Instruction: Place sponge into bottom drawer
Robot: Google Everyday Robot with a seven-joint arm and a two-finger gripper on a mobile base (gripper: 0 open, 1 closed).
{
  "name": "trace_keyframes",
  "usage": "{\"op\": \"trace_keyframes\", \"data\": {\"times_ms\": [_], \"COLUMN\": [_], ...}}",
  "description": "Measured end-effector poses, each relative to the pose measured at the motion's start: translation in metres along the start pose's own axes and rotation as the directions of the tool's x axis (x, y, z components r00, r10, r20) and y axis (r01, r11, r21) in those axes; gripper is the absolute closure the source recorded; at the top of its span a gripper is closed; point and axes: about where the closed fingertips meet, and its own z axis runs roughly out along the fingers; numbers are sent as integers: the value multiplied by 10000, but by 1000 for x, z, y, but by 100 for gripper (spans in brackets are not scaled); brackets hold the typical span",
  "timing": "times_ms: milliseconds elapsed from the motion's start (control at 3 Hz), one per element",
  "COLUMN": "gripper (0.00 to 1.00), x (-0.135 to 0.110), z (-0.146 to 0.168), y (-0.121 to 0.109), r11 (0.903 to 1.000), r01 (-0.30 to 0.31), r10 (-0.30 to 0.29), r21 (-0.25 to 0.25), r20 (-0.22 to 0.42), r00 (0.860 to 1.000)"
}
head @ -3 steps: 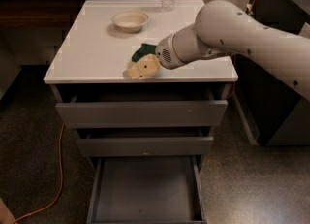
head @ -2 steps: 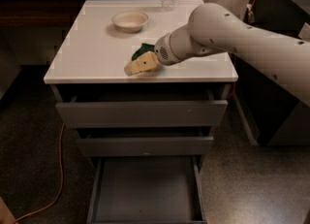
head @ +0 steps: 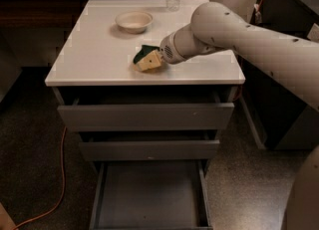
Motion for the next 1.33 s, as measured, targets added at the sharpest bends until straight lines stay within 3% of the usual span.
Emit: {"op": "trace_keyframes", "data": {"times_ms": [333,667,1000,1333], "gripper": [59,82,100,100], "x": [1,6,20,41], "z": [-6,-28,-58,-76], "y": [8,37,85,125], "r11": [9998,9963,9788,9420], "r01": [181,785,1716,2608], "r10": [-180,-777,-1669,-2539], "r21": [-53,-339,-1120,-2113], "r20": [31,233,497,599], "r00": [9998,9967,9847,9654]}}
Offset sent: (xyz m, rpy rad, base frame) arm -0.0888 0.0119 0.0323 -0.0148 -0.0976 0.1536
